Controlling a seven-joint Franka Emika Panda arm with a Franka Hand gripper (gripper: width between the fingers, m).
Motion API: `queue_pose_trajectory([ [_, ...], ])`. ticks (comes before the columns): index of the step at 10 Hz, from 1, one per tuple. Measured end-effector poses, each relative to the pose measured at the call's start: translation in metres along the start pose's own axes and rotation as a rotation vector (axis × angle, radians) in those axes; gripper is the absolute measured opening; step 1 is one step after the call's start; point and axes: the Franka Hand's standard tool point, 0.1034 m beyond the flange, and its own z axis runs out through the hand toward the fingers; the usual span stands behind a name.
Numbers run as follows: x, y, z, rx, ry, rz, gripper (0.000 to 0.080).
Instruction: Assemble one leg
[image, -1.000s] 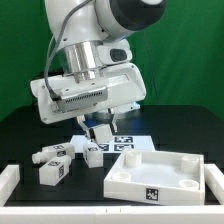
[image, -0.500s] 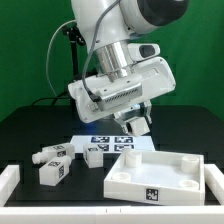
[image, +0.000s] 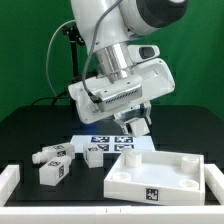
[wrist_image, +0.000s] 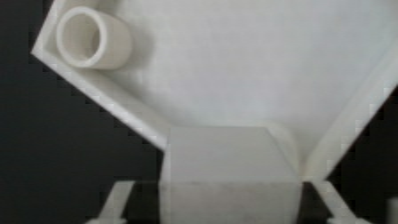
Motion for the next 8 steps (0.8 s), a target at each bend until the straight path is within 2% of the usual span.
queue_pose_trajectory([
  [1,0.010,0.014,0.008,-0.018,0.014,0.016,0.0285],
  [2,0.015,0.023,0.016,-0.015,0.019,0.037,0.0285],
  [3,0.022,0.031,0.028,-0.025,0.042,0.040,0.0285],
  [6,0.038,0.036,0.052,-0.035,0.094,0.041,0.0285],
  [8,0.047,0.026,0.058,-0.028,0.115,0.045,0.0285],
])
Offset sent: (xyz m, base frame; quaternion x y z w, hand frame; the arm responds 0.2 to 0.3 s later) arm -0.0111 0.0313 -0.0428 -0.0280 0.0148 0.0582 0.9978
